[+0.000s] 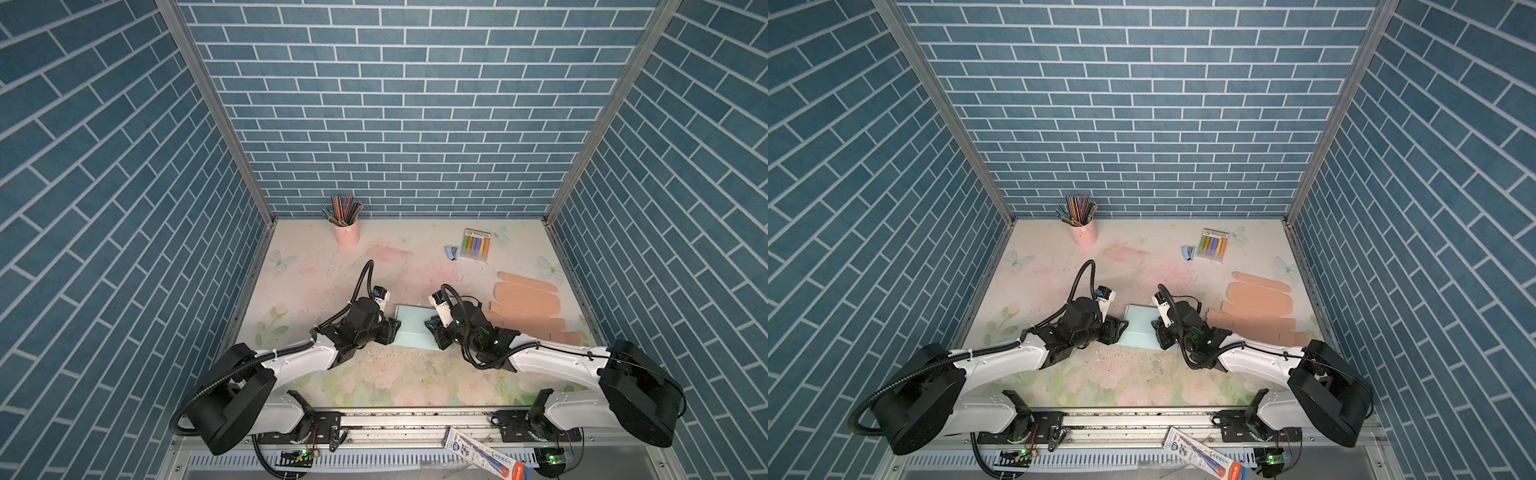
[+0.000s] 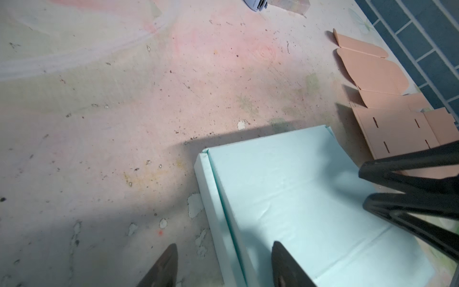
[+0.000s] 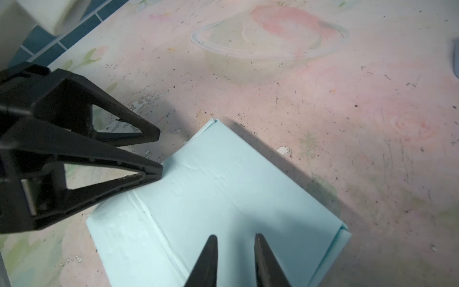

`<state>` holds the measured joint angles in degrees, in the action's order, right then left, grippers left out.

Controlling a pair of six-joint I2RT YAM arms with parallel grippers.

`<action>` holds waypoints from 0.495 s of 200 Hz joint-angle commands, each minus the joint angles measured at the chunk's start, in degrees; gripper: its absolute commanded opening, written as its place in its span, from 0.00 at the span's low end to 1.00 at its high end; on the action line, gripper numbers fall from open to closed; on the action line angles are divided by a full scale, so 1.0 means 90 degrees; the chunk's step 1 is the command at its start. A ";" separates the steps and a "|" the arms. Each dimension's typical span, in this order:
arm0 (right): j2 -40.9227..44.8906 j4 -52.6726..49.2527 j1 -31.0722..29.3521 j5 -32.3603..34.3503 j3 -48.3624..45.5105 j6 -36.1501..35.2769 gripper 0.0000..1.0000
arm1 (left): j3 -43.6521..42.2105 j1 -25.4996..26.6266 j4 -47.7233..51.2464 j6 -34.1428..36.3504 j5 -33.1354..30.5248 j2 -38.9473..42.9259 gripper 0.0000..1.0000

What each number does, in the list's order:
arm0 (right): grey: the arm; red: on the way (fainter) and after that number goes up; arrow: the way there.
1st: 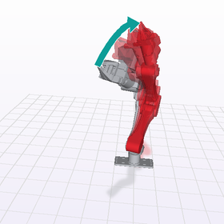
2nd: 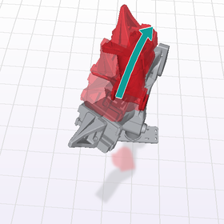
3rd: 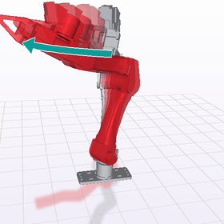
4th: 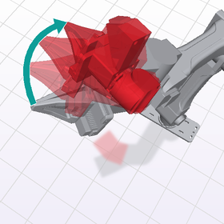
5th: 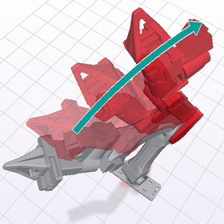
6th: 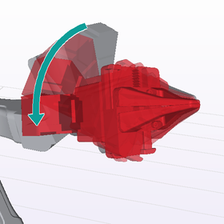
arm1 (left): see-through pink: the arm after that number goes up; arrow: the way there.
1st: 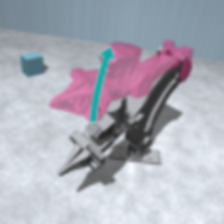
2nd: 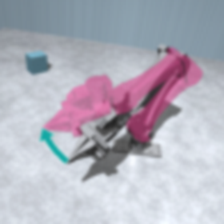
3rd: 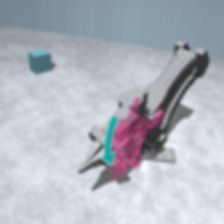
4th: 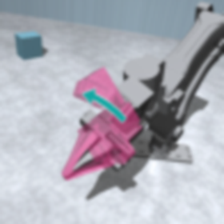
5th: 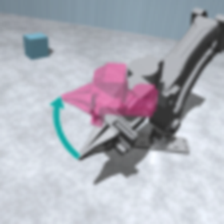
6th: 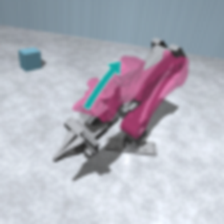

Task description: Fold the paper box

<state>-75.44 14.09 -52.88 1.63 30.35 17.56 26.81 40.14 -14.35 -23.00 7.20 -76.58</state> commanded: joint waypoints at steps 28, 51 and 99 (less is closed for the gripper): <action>0.0253 -0.0471 -0.0047 0.0216 -0.0103 0.0343 0.28 | -0.0312 -0.0017 -0.0491 -0.0160 0.0135 -0.0266 0.57; 0.0605 -0.1204 0.0002 0.0870 -0.0003 0.1170 0.41 | -0.0368 -0.0007 -0.0506 -0.0170 0.0128 -0.0225 0.56; 0.0763 -0.1756 0.0255 0.0393 -0.0014 0.2043 0.58 | -0.0478 0.0016 -0.0553 -0.0188 0.0127 -0.0032 0.55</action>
<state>-69.12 2.48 -51.27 5.85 30.15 28.82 23.53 40.14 -19.20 -24.34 8.03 -77.71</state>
